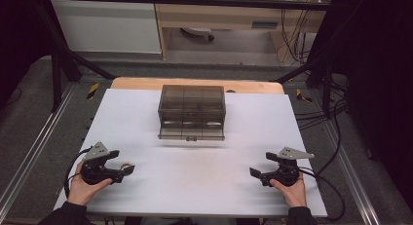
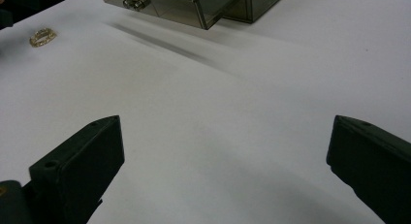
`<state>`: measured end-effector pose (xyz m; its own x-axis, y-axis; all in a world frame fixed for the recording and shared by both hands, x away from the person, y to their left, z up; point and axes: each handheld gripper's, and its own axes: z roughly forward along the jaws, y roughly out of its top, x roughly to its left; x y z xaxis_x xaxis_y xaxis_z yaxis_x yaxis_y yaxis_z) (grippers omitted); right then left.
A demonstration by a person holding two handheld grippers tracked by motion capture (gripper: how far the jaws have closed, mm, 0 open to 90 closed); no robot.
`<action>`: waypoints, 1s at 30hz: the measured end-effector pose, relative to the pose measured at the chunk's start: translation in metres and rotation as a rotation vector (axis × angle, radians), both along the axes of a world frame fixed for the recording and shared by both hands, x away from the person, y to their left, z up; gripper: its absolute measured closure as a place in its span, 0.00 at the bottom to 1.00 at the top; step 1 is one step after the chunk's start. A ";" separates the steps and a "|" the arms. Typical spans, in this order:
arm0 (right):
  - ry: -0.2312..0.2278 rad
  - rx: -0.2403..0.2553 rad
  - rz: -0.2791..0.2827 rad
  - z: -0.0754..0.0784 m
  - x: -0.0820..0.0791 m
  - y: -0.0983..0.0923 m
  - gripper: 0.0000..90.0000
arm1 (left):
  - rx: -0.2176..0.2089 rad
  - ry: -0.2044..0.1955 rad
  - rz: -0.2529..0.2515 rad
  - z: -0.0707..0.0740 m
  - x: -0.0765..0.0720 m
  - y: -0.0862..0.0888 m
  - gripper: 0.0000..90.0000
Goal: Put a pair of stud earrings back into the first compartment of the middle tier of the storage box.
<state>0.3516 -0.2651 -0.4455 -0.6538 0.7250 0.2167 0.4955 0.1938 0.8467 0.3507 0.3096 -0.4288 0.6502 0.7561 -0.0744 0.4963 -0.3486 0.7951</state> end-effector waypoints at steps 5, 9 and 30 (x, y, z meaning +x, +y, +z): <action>0.004 0.001 0.000 0.000 0.000 0.000 0.01 | 0.027 0.003 0.027 -0.001 0.000 0.003 0.19; 0.003 0.001 0.000 0.000 0.000 0.000 0.01 | 0.058 0.020 0.045 -0.003 0.001 0.004 0.23; 0.010 -0.002 0.004 0.000 0.000 0.000 0.01 | 0.115 0.067 0.093 -0.011 0.005 0.006 0.62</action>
